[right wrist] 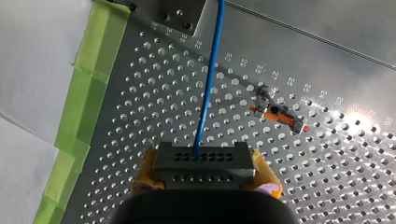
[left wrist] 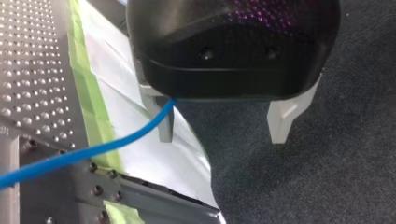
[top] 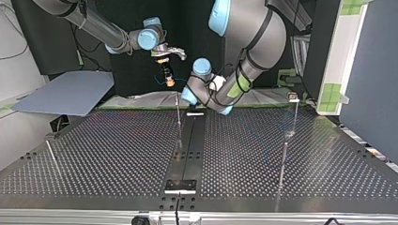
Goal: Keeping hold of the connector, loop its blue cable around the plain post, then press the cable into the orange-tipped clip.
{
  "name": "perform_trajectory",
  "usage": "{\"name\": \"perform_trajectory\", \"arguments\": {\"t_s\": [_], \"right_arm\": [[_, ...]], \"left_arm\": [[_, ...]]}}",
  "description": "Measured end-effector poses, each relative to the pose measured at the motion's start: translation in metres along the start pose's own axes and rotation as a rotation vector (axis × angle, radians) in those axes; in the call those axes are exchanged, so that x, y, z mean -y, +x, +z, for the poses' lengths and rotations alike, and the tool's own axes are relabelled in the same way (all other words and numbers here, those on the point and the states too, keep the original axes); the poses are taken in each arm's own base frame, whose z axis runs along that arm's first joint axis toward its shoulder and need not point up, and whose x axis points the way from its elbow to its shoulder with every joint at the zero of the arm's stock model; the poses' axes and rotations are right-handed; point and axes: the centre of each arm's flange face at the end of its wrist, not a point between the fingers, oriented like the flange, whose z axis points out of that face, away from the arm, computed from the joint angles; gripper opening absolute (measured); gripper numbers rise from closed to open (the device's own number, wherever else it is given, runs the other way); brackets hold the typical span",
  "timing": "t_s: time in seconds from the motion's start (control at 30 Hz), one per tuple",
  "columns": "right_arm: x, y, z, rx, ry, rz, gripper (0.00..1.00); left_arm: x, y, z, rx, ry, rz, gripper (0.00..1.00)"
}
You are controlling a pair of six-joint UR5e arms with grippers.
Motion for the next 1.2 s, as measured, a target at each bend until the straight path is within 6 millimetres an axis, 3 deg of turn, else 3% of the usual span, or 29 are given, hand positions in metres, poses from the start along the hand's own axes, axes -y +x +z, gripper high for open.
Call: {"name": "perform_trajectory", "arguments": {"t_s": [0.33, 0.83, 0.87, 0.9, 0.97, 1.0, 1.07, 1.1, 1.13, 1.2], "right_arm": [[0.001, 0.000, 0.000, -0.001, 0.001, -0.001, 0.00], [0.001, 0.001, 0.000, -0.002, 0.002, -0.002, 0.00], [0.001, 0.001, 0.000, -0.001, 0.003, -0.002, 0.00], [0.001, 0.001, 0.000, -0.002, 0.003, -0.002, 0.00], [0.002, 0.001, 0.000, -0.002, 0.003, -0.002, 0.00], [0.002, 0.001, 0.000, -0.001, 0.003, -0.002, 0.00], [0.002, 0.001, -0.001, 0.002, 0.004, -0.003, 0.00], [0.002, 0.000, -0.001, 0.003, 0.005, -0.004, 0.00], [0.003, 0.000, -0.001, 0.004, 0.005, -0.005, 0.00], [0.003, 0.000, -0.001, 0.007, 0.006, -0.006, 0.00]], "left_arm": [[-0.002, 0.023, 0.014, -0.042, -0.005, 0.006, 1.00], [0.000, 0.027, 0.016, -0.046, -0.006, 0.015, 1.00], [0.001, 0.027, 0.016, -0.046, -0.005, 0.018, 0.91], [0.002, 0.027, 0.016, -0.046, -0.003, 0.023, 0.91], [0.004, 0.027, 0.015, -0.043, -0.002, 0.032, 0.71], [0.005, 0.027, 0.015, -0.041, -0.001, 0.038, 0.71], [0.007, 0.027, 0.014, -0.037, 0.000, 0.044, 0.48], [0.008, 0.028, 0.014, -0.036, -0.001, 0.047, 0.48], [0.008, 0.029, 0.014, -0.036, -0.002, 0.050, 0.33], [0.009, 0.031, 0.014, -0.036, -0.011, 0.056, 0.28]]}}
